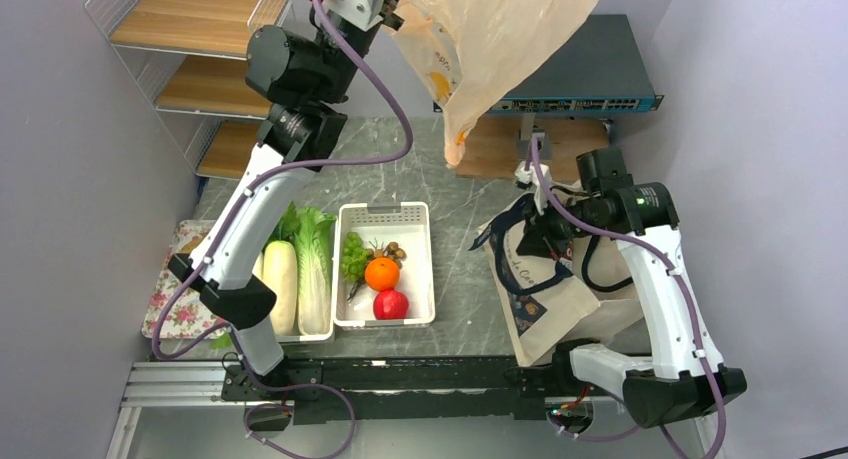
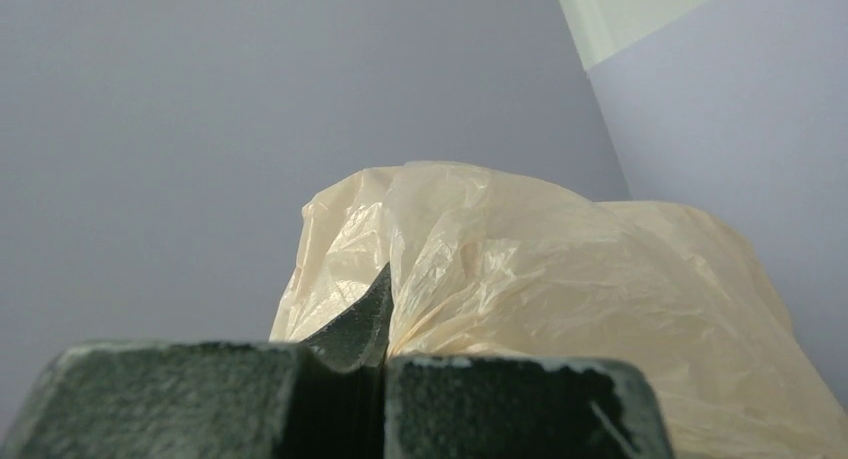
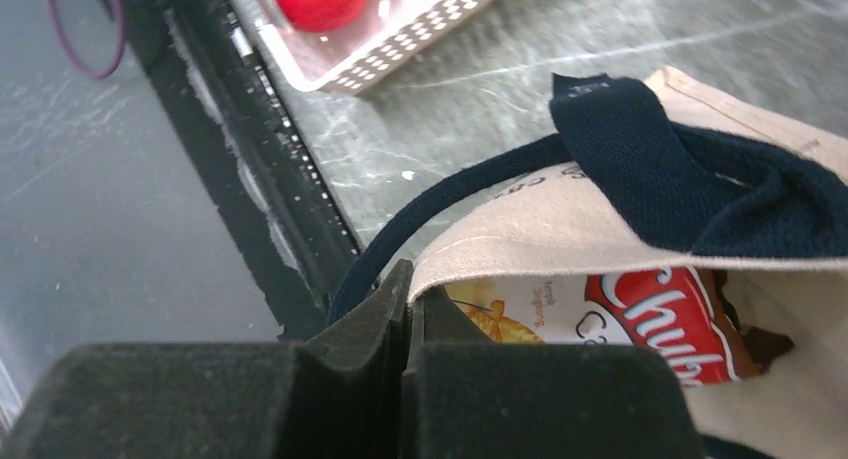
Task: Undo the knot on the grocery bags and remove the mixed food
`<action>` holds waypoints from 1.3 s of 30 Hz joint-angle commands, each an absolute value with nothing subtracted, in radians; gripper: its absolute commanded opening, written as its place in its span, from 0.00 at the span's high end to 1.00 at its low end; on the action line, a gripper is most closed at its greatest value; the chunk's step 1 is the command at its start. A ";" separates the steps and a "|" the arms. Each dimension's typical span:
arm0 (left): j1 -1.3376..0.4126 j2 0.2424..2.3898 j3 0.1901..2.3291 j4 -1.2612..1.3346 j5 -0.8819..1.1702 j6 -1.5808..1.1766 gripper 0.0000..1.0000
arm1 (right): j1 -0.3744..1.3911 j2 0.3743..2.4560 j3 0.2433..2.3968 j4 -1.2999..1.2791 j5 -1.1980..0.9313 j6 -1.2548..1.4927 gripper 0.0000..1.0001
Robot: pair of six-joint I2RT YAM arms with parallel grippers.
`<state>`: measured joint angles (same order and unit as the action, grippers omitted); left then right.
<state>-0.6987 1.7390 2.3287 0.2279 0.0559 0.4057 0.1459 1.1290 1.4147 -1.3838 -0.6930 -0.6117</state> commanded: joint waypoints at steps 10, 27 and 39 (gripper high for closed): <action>-0.825 1.900 2.429 0.478 0.277 0.192 1.00 | 0.376 1.116 1.306 -1.356 -0.662 -0.721 1.00; -0.999 2.111 2.468 0.617 0.392 0.368 0.01 | 0.415 1.072 1.220 -1.337 -0.622 -0.709 1.00; -0.758 1.708 2.027 0.338 0.279 0.168 0.01 | 0.416 1.047 1.258 -1.259 -0.592 -0.660 1.00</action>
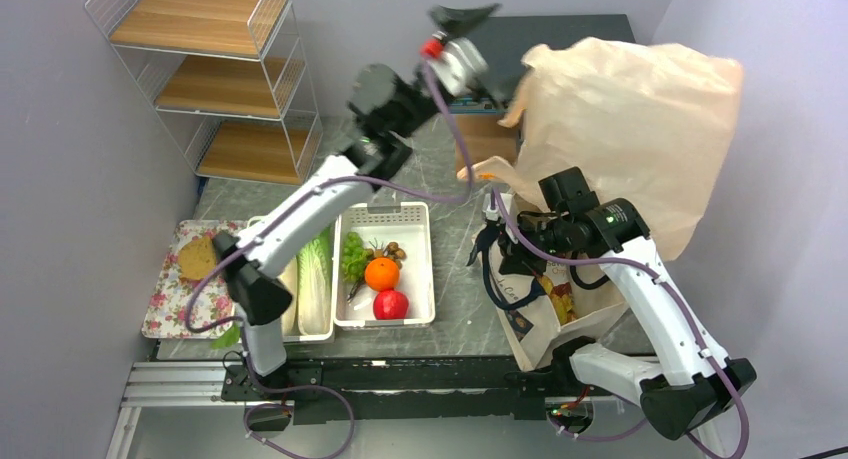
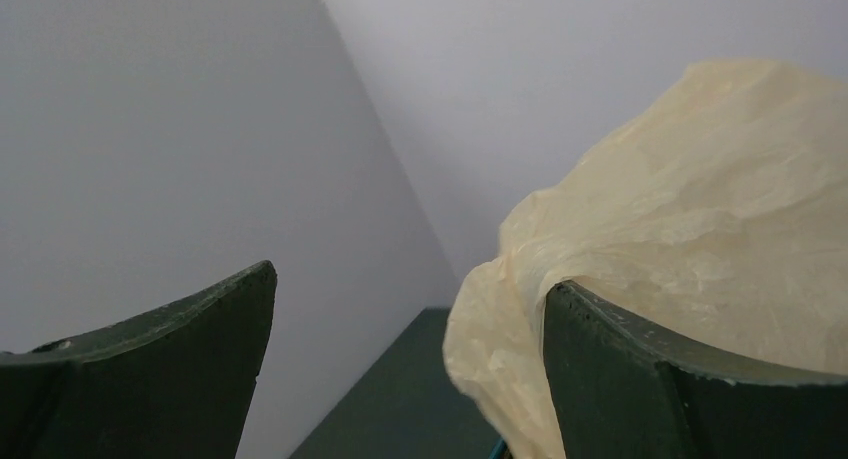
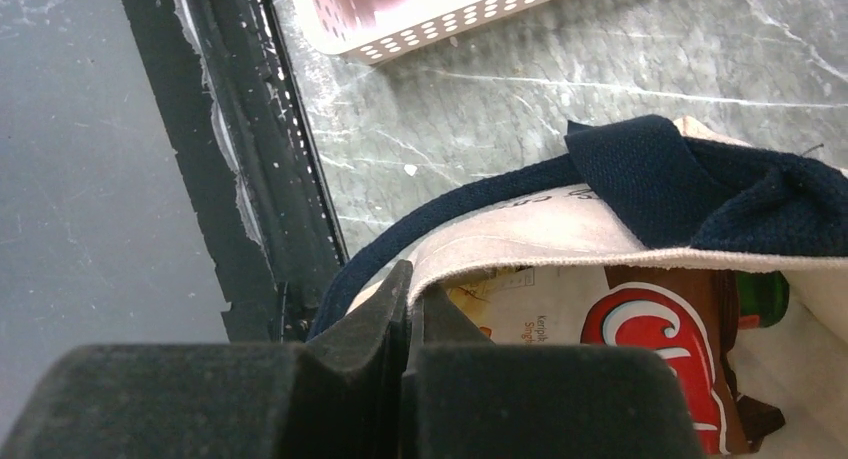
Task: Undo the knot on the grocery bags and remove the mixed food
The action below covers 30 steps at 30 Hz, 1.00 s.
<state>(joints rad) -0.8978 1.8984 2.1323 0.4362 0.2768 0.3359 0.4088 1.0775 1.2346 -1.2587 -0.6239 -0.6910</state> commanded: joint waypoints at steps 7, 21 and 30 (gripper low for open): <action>-0.655 1.458 1.699 0.211 0.557 0.150 0.01 | 0.416 1.018 1.249 -1.166 -0.560 -0.614 1.00; -0.728 1.457 1.704 -0.117 0.647 0.341 0.80 | 0.415 0.992 1.245 -1.085 -0.555 -0.579 0.87; -0.717 1.408 1.624 0.079 0.433 0.310 1.00 | 0.416 0.947 1.328 -1.034 -0.484 -0.439 0.10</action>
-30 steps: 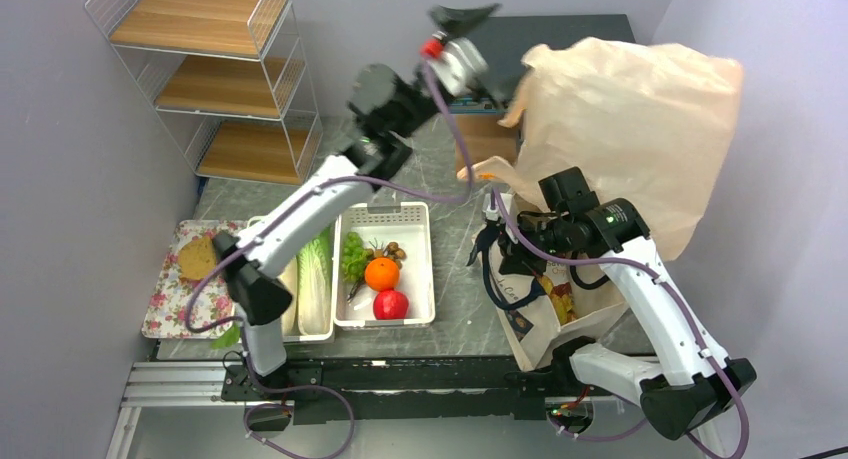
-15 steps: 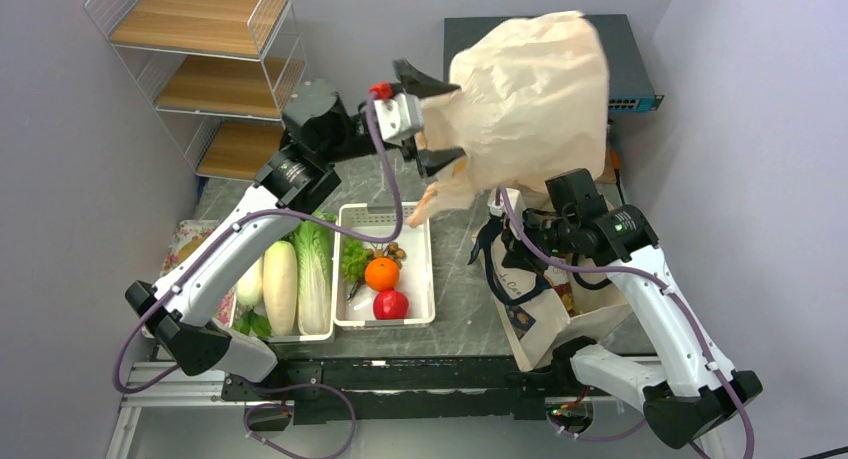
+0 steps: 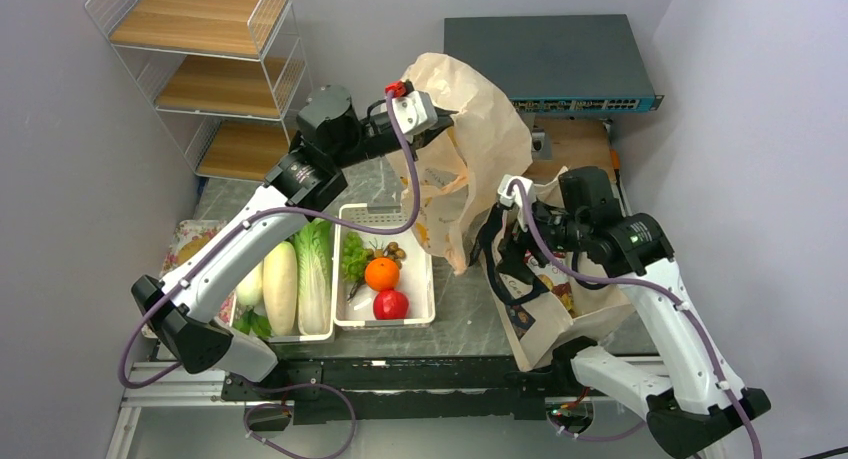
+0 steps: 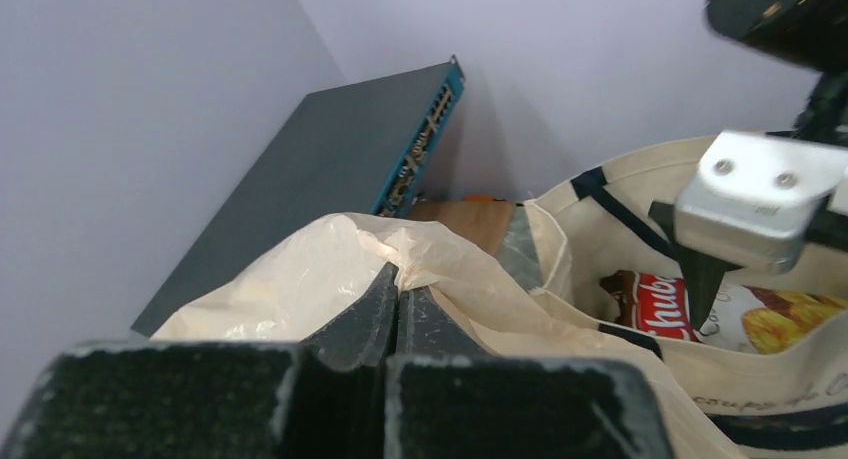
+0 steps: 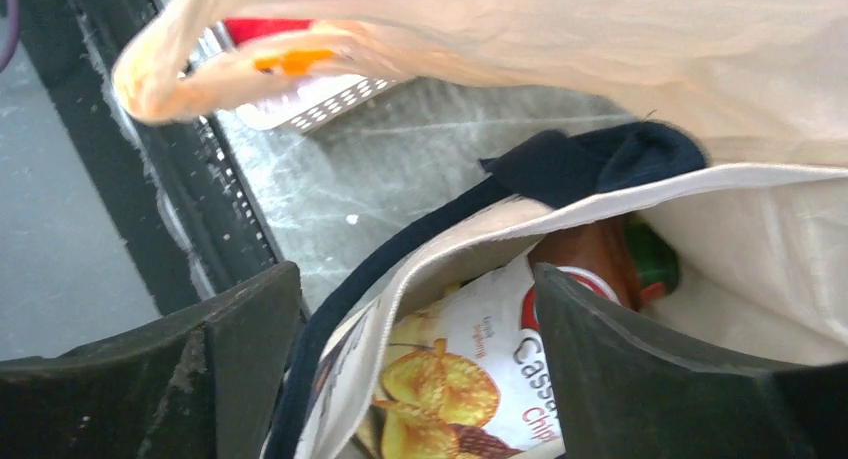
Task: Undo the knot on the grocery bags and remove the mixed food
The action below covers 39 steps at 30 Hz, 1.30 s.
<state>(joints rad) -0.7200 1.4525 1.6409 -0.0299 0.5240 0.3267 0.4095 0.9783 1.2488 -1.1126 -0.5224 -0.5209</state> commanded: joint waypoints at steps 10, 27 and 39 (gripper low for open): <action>-0.671 1.346 1.597 0.058 0.458 0.311 1.00 | 0.414 0.949 1.493 -0.831 -0.433 -0.299 0.00; -0.650 1.222 1.651 -0.326 0.811 0.445 1.00 | 0.675 1.277 1.806 -0.748 -0.531 -0.778 0.00; -0.592 1.203 1.751 -0.299 0.640 0.253 0.57 | 0.799 1.227 1.645 -0.428 -0.168 -0.707 1.00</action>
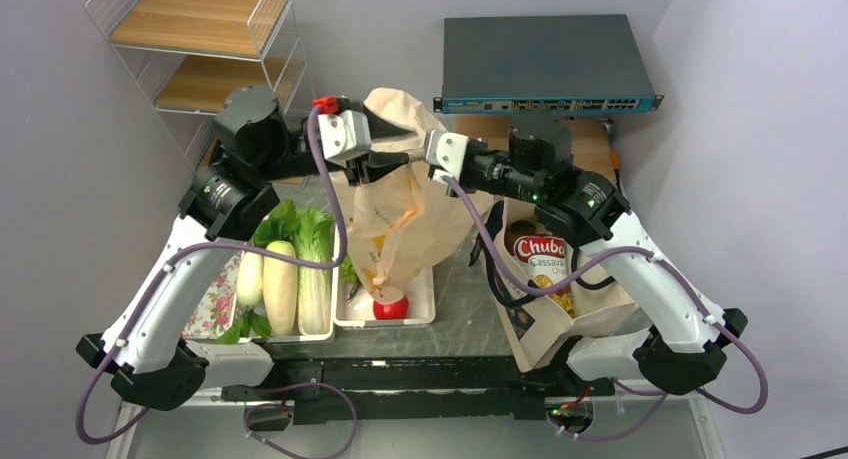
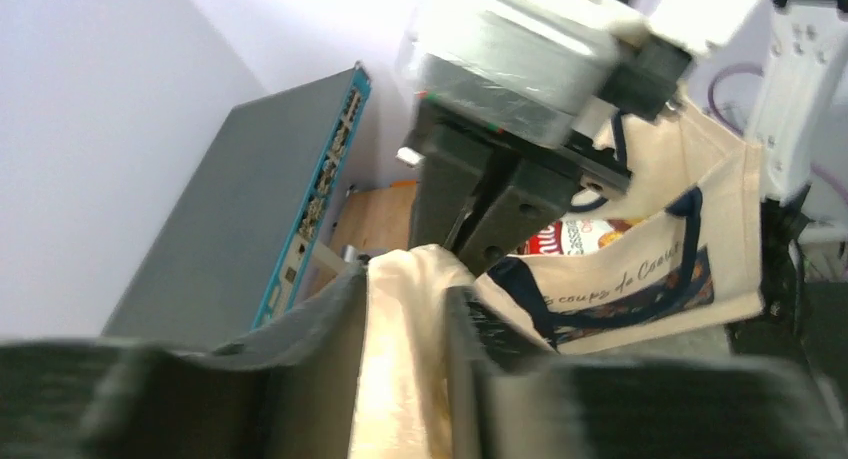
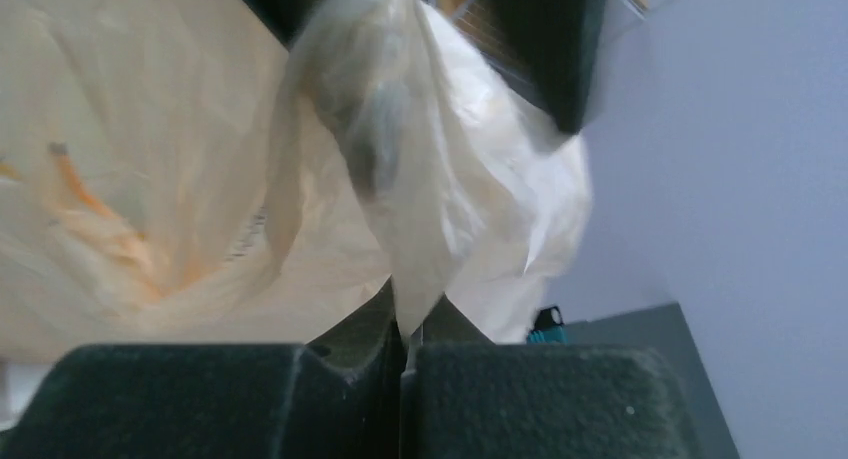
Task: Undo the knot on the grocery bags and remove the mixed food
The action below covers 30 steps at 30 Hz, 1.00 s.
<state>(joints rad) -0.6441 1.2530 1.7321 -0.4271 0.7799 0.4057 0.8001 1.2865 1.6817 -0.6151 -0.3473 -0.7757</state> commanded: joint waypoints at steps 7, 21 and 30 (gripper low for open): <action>-0.357 1.159 1.748 -0.017 0.319 -0.021 0.01 | 0.618 1.154 1.654 -0.246 -0.043 -0.453 1.00; -0.436 1.255 1.635 -0.321 0.756 0.076 0.10 | 0.310 1.007 1.634 0.013 0.422 -0.627 1.00; -0.667 1.343 1.630 -0.438 0.718 0.316 0.08 | 0.112 0.971 1.611 -0.301 0.571 -0.659 1.00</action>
